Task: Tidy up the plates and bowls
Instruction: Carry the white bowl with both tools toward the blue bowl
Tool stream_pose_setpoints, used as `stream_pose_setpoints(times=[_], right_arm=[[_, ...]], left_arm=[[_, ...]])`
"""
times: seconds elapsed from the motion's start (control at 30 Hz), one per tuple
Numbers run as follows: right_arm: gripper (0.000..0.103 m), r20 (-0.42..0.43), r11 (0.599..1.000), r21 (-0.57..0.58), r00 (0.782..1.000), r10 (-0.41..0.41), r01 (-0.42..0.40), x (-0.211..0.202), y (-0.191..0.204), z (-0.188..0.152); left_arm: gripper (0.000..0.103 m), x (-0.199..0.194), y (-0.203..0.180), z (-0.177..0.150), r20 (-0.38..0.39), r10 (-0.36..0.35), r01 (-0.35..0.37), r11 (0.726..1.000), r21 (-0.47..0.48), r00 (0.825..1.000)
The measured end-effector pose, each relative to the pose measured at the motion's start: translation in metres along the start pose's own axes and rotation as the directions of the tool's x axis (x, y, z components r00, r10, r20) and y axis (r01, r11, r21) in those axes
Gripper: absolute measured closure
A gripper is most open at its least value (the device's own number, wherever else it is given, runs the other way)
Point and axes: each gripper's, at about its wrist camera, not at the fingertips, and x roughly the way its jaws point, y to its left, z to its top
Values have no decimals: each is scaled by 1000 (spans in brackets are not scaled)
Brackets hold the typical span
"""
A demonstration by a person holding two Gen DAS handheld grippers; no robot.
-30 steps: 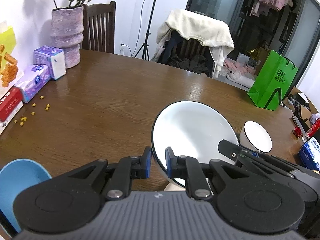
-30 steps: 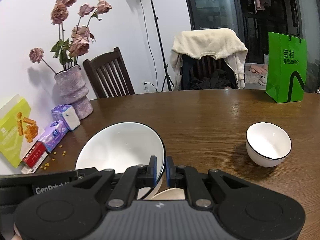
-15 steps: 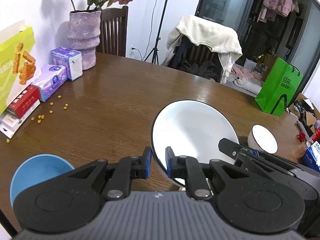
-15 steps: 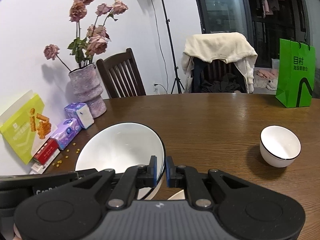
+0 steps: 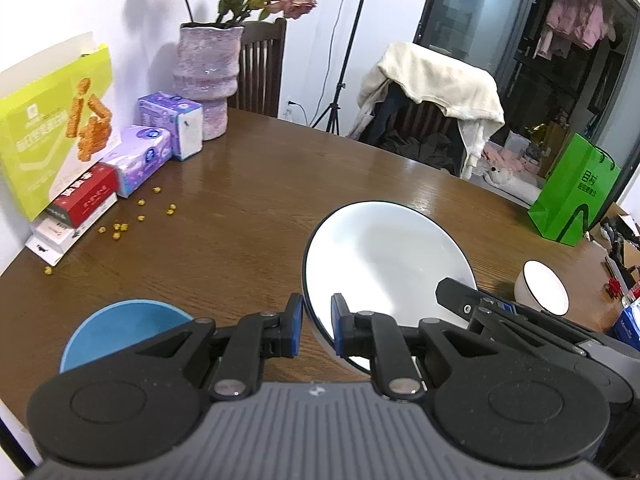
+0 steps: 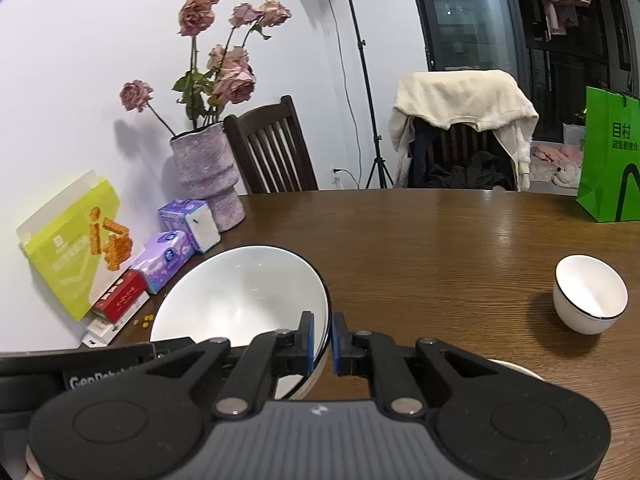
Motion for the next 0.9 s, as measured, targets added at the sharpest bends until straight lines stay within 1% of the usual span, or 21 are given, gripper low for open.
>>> stream_pose_setpoints(times=[0.9], right_arm=[[94,-16,995,-59,997,73,-74,0,57,-10]], left_arm=[[88,-24,52,-5,14,72,-71,996,-62,997]])
